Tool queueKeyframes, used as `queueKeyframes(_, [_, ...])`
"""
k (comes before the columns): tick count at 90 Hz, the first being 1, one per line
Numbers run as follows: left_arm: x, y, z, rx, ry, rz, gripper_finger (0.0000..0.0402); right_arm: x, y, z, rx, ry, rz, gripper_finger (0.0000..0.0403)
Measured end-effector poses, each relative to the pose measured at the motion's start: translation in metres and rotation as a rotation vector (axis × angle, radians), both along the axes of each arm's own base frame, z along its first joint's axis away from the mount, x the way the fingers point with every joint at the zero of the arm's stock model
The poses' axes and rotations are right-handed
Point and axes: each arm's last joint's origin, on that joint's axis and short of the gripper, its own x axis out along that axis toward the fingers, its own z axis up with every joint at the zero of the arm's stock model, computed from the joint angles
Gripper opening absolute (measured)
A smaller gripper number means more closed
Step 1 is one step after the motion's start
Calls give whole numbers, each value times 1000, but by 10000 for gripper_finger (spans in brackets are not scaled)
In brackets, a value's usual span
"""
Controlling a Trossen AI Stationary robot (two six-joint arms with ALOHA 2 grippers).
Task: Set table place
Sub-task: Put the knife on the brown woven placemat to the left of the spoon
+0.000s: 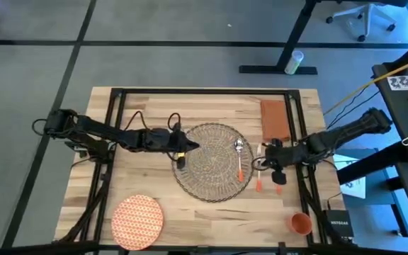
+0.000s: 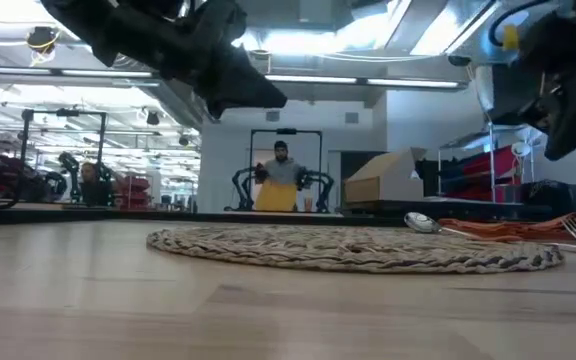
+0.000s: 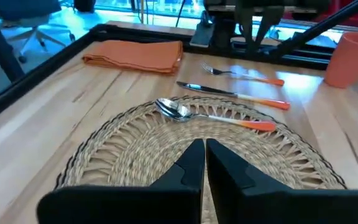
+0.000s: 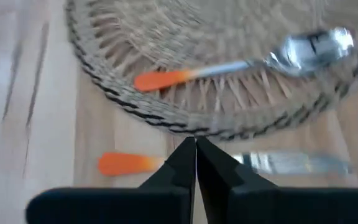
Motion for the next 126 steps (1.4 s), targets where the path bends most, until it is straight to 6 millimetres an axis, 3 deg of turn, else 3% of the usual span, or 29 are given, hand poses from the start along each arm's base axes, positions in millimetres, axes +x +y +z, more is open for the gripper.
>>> queueKeyframes(23, [0,1,0,33,3,42,0,14,8,6,18,117,-227,0])
queueKeyframes(46, [-1,6,1,74,-2,158,0,40,20,-9,28,238,-416,0])
queueKeyframes(81, [-1,2,1,142,15,130,0,88,44,-24,81,387,-582,1])
queueKeyframes(106, [-1,-3,0,188,31,97,0,92,50,-38,103,549,-711,7])
queueKeyframes(126, [-3,-3,-2,227,77,78,0,89,55,-38,114,532,-805,72])
